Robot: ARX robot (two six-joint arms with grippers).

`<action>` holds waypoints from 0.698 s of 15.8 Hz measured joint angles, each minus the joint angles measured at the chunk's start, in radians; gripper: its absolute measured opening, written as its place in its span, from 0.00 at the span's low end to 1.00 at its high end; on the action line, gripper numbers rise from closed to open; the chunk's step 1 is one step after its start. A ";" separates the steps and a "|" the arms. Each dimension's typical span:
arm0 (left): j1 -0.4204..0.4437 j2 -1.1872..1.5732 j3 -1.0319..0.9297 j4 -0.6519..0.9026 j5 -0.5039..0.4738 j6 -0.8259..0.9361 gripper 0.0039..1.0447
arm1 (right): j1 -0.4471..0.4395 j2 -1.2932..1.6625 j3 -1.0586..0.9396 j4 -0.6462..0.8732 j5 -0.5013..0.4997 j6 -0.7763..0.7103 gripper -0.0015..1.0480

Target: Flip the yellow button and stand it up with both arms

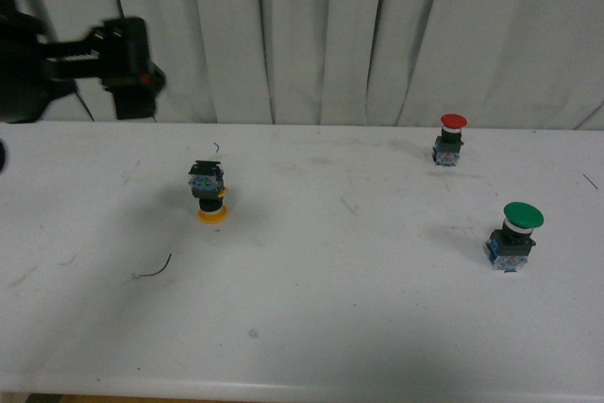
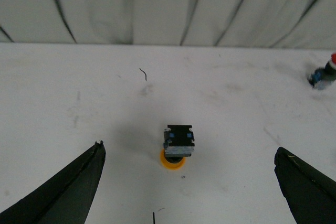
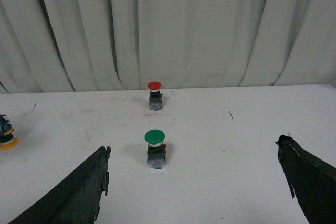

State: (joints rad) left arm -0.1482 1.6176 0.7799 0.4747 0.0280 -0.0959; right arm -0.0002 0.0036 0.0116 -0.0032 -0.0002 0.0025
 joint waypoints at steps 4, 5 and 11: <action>-0.014 0.351 0.351 -0.158 0.076 0.113 0.94 | 0.000 0.000 0.000 0.000 0.000 0.000 0.94; -0.014 0.396 0.441 -0.241 0.098 0.122 0.94 | 0.000 0.000 0.000 0.000 0.000 0.000 0.94; -0.003 0.497 0.575 -0.401 0.077 0.076 0.94 | 0.000 0.000 0.000 0.000 0.000 0.000 0.94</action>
State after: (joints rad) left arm -0.1513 2.1147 1.3552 0.0734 0.1055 -0.0196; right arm -0.0002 0.0036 0.0116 -0.0032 -0.0002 0.0025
